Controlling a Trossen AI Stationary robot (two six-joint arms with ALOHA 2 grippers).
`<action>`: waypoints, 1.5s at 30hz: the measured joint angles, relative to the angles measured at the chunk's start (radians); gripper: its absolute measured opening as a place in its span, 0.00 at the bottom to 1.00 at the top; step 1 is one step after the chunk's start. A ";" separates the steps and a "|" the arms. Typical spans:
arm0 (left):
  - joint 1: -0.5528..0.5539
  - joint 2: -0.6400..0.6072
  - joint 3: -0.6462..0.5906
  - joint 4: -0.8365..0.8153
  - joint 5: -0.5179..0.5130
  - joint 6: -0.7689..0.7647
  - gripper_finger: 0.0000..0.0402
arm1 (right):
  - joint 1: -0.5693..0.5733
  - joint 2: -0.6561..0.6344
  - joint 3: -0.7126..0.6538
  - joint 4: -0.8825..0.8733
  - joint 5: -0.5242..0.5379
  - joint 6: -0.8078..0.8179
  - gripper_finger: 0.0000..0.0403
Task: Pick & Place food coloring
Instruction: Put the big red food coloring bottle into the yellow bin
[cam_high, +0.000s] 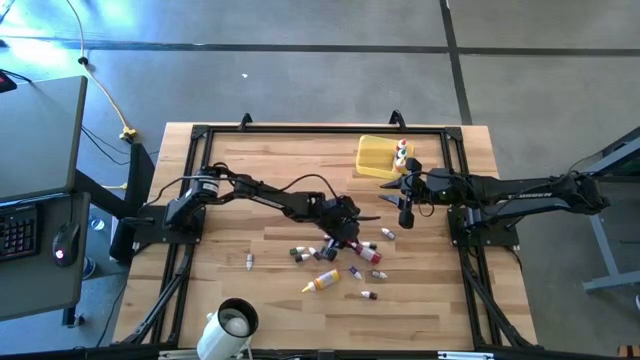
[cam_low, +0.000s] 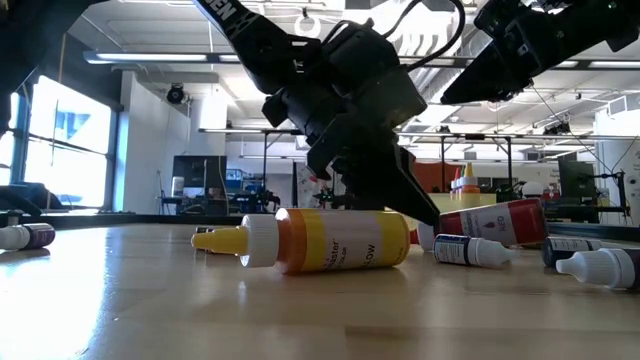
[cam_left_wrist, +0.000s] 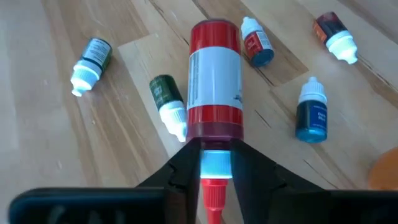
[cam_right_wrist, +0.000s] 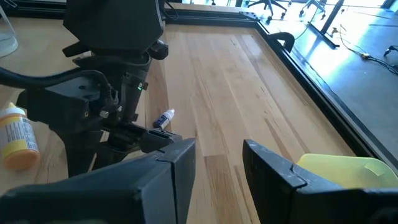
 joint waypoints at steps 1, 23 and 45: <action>0.000 0.000 0.000 0.000 -0.011 0.000 0.18 | 0.000 0.000 0.000 0.000 0.000 0.000 0.31; -0.006 -0.013 -0.001 -0.028 -0.014 -0.035 0.18 | 0.000 0.000 0.000 0.000 0.000 0.001 0.31; -0.006 -0.008 -0.004 -0.027 -0.023 0.012 0.45 | 0.000 0.000 0.000 0.000 0.000 0.001 0.31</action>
